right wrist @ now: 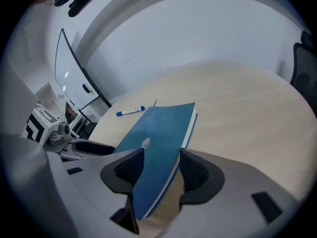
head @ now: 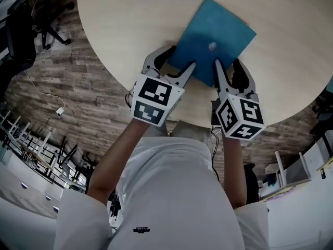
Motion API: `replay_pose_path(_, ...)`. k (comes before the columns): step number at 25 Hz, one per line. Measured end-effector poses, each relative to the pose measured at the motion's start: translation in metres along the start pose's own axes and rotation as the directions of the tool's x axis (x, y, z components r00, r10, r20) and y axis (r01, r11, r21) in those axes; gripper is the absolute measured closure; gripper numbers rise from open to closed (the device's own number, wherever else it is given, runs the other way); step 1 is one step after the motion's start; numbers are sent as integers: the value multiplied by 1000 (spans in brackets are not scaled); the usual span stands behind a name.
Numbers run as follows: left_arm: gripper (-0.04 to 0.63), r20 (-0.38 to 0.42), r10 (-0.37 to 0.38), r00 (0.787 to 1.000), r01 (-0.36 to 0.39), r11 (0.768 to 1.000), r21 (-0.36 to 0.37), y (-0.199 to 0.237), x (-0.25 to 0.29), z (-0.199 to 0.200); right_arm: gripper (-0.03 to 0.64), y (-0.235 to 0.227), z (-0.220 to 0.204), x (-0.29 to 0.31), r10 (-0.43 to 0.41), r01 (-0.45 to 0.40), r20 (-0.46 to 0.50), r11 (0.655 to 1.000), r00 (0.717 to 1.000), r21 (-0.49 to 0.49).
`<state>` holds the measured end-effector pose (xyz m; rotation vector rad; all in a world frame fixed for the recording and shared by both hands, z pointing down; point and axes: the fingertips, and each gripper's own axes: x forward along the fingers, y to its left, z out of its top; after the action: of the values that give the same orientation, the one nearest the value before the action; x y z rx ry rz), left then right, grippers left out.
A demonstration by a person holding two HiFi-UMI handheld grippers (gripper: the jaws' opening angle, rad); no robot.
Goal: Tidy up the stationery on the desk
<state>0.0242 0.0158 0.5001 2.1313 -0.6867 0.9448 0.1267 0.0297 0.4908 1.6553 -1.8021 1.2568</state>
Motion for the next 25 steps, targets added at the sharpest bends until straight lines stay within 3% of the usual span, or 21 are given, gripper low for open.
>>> replay_pose_path(12, 345, 25, 10, 1000, -7, 996, -91, -45, 11, -10, 396, -29, 17, -6, 74, -75, -15, 990, 997, -121)
replay_pose_path(25, 345, 57, 82, 995, -73, 986, -150, -50, 13, -11, 396, -37, 14, 0, 108, -115, -49, 978, 993, -175)
